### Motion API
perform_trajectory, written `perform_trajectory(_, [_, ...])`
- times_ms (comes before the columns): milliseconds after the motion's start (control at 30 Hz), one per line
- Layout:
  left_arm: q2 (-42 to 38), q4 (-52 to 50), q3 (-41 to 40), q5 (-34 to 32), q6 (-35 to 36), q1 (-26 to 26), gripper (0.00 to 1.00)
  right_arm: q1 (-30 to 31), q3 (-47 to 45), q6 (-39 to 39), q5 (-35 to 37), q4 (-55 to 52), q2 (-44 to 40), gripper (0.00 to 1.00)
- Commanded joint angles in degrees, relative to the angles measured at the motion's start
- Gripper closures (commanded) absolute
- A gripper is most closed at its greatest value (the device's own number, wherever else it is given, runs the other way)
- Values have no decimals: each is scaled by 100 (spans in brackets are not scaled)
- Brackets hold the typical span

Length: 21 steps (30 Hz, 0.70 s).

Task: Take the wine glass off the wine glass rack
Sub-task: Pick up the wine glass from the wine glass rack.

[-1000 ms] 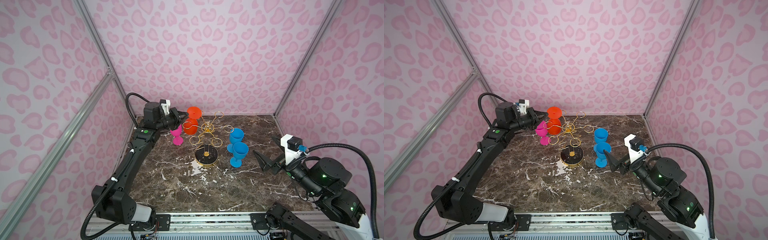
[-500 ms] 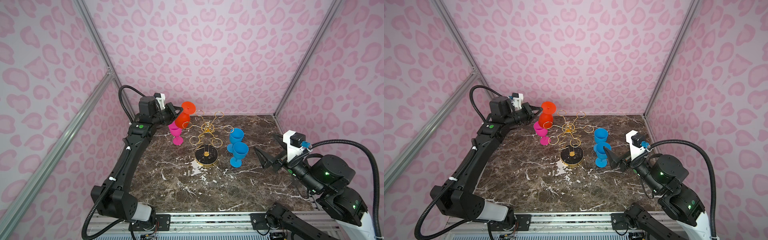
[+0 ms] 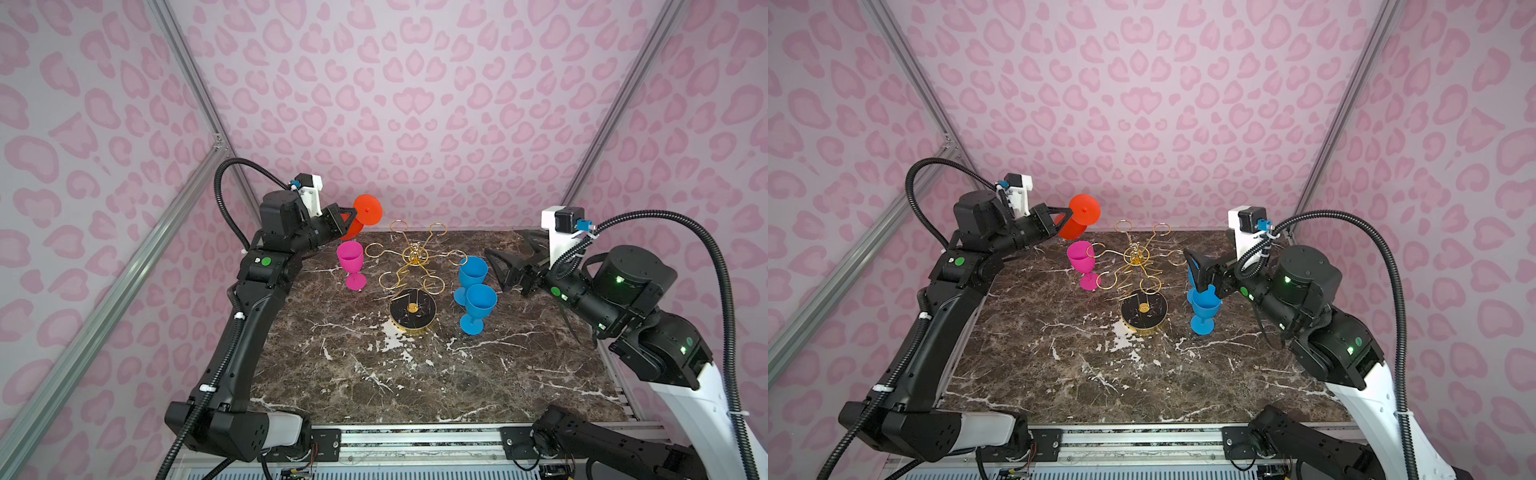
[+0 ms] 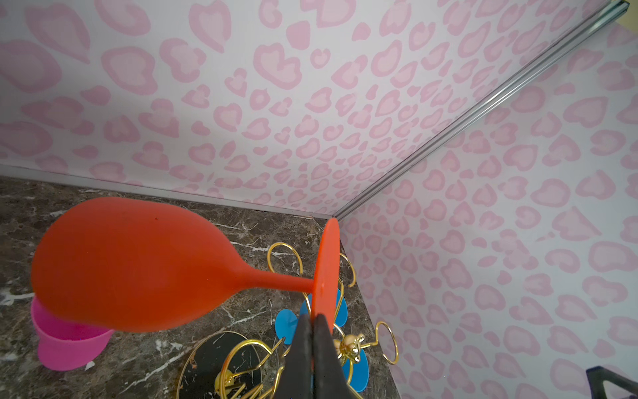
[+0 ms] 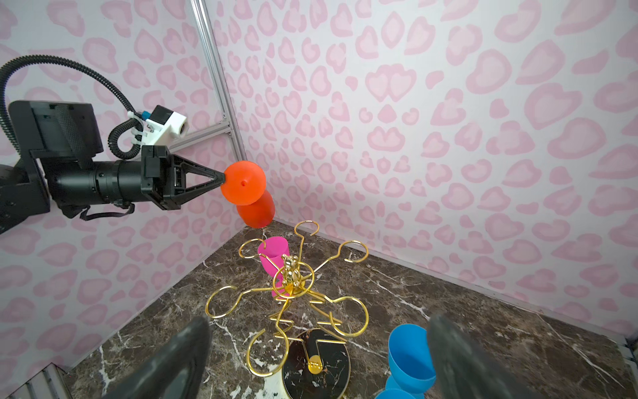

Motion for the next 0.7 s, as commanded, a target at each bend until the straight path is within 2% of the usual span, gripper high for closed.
perform_trajectory(0, [-144,67,-36,-19,534,-38,96,-56,244,237,-209,-215,215,2])
perform_trajectory(267, [-303,69,-45,127,1355,-256,97,-644,597,812,-1066,-383,606,5])
perform_trajectory(667, [-521,-250,17,-794,2992,-1256,96,-979,972,1065,-1997,-775,1078,8])
